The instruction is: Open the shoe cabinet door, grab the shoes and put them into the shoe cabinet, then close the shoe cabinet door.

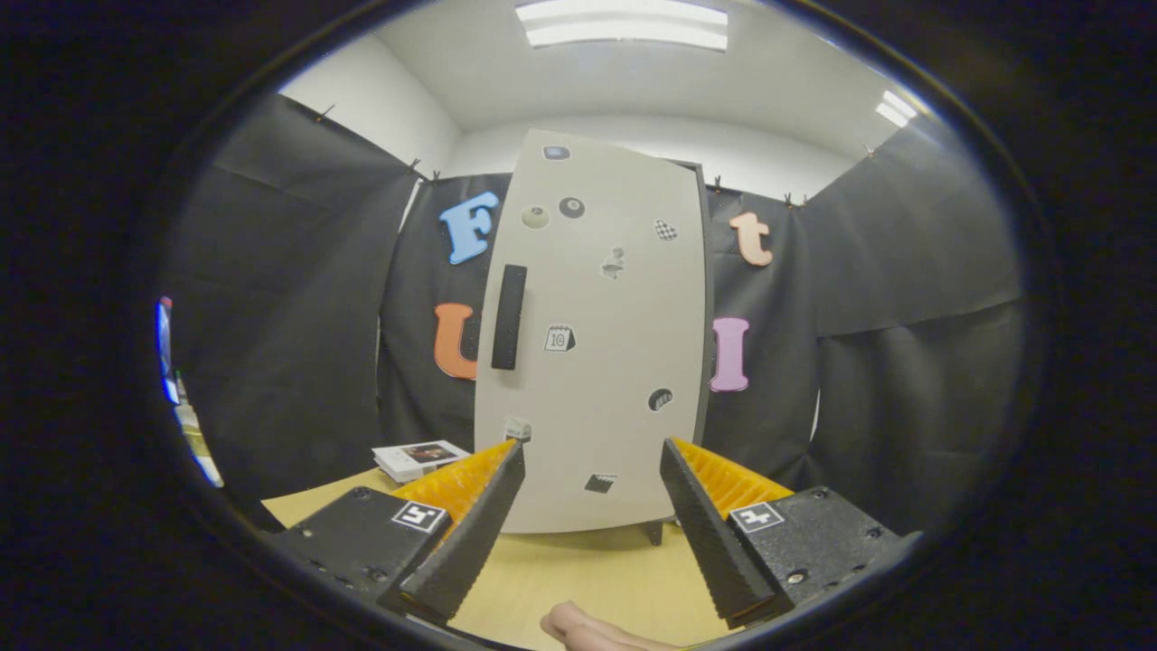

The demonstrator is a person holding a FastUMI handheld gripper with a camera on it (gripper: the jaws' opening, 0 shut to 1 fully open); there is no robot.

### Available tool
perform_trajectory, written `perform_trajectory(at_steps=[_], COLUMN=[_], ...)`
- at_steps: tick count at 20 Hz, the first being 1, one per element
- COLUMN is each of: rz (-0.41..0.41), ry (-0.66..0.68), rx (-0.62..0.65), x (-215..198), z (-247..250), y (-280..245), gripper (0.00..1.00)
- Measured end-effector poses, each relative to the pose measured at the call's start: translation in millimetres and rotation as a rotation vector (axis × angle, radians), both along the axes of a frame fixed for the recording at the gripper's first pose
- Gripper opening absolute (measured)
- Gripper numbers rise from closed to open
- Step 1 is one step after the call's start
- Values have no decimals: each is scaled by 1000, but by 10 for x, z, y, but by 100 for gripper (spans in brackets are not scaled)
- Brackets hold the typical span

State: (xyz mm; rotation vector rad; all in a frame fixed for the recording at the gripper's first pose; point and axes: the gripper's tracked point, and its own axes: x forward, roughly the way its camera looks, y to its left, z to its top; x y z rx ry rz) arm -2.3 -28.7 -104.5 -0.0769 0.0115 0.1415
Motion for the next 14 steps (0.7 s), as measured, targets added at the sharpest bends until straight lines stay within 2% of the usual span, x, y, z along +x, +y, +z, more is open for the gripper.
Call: perform_trajectory(at_steps=[14], rz=[-48], ry=[17], rx=[23], x=[127], z=[-55], y=[-97], gripper=[99])
